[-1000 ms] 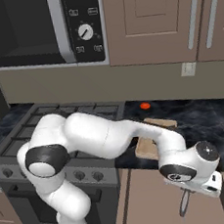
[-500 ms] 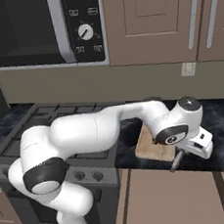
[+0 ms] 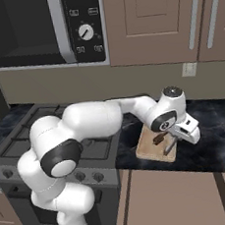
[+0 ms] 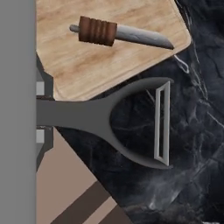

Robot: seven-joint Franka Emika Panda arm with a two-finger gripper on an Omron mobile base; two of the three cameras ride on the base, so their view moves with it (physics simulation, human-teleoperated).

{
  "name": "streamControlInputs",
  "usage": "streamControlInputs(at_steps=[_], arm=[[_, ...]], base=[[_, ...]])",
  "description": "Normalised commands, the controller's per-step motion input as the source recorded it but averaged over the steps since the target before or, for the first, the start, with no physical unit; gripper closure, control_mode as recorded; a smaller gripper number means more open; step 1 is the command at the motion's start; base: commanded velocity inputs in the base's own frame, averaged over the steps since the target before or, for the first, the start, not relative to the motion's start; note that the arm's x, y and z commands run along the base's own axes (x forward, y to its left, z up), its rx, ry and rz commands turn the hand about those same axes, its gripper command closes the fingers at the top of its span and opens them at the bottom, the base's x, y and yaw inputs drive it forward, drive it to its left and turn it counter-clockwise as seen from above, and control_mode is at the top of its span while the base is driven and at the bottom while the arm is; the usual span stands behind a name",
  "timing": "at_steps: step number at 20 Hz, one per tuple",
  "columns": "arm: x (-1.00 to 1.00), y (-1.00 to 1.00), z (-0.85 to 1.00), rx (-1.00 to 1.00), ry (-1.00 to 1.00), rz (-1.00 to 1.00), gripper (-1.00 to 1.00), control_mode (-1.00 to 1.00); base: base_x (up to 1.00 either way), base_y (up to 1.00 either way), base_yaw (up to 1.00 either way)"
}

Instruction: Open the drawer on the right and place the cutting tools on the cutting board.

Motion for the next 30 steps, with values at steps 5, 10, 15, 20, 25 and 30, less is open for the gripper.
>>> streamControlInputs(at_steps=[5,10,15,20,25,30], arm=[[0.41,0.00,-0.02,0.08,-0.05,-0.10,1.00,-1.00],[0.03,0.00,-0.01,0.28,-0.11,-0.07,1.00,-1.00],[-0.10,0.00,-0.02,0.14,-0.09,-0.01,1.00,-1.00],[0.00,0.20,-0.07,-0.03,0.00,0.00,1.00,-1.00],[0.00,0.38,-0.09,-0.01,0.00,0.00,1.00,-1.00],[0.00,0.27,-0.22,0.00,0.00,0.00,1.00,-1.00]], base=[[0.00,0.00,0.00],[0.00,0.00,0.00],[0.00,0.00,0.00],[0.00,0.00,0.00],[0.00,0.00,0.00],[0.00,0.00,0.00]])
